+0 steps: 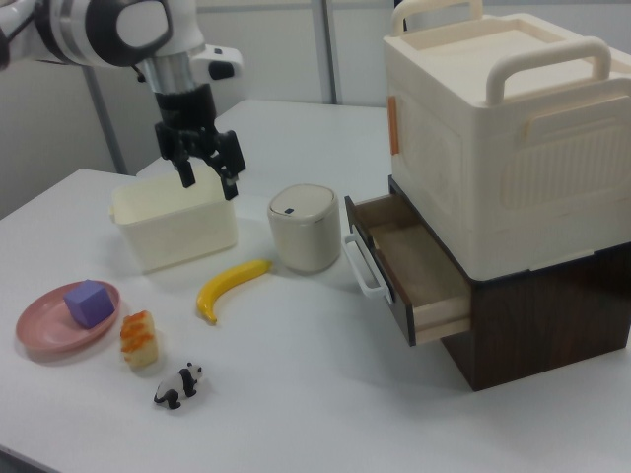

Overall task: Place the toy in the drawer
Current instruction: 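Lower the open gripper over the panda toy and close on it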

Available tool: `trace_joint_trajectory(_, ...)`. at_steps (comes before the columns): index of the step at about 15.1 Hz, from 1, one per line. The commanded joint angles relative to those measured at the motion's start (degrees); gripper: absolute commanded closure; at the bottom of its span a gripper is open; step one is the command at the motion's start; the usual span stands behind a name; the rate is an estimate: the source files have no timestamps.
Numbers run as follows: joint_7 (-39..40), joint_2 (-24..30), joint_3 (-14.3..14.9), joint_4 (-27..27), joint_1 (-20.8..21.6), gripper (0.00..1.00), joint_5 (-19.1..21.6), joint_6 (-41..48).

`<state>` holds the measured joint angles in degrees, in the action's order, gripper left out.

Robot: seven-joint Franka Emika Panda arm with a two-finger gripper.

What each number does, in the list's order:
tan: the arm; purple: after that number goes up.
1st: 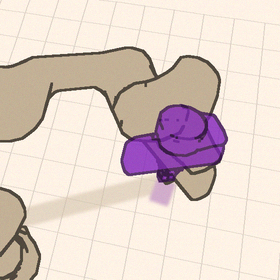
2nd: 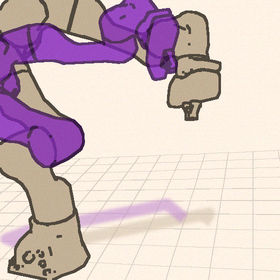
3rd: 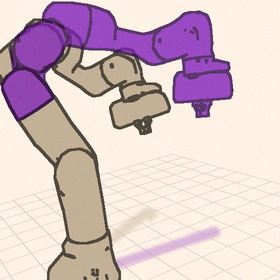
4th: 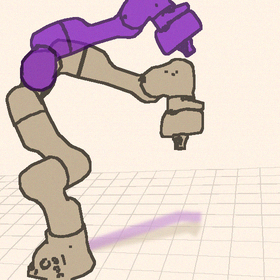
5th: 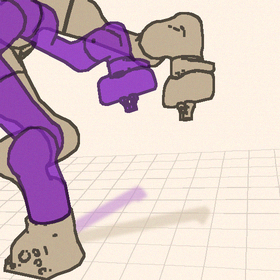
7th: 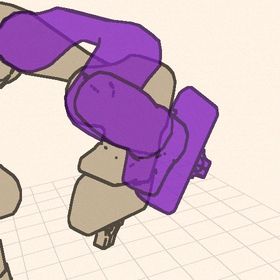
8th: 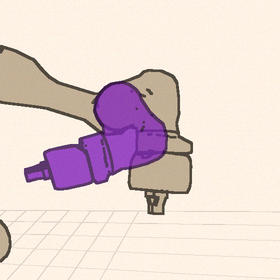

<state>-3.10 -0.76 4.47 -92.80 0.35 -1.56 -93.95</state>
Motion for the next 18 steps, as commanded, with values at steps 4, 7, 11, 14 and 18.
trace_joint_trajectory(4, 0.1, 0.5, 0.2, -7.3, -1.6, 0.00, 0.4, 1.7)
trace_joint_trajectory(7, 1.1, 0.6, 0.1, -12.1, -1.3, 0.00, 0.4, 1.3)
trace_joint_trajectory(11, 1.6, 0.8, -0.1, -20.5, -0.7, 0.00, 0.4, -1.3)
trace_joint_trajectory(14, 5.3, 0.2, -0.1, -26.4, -0.6, 0.00, 0.4, -5.4)
trace_joint_trajectory(18, 5.6, -1.0, -0.1, -29.7, -0.5, 0.01, 0.7, -8.6)
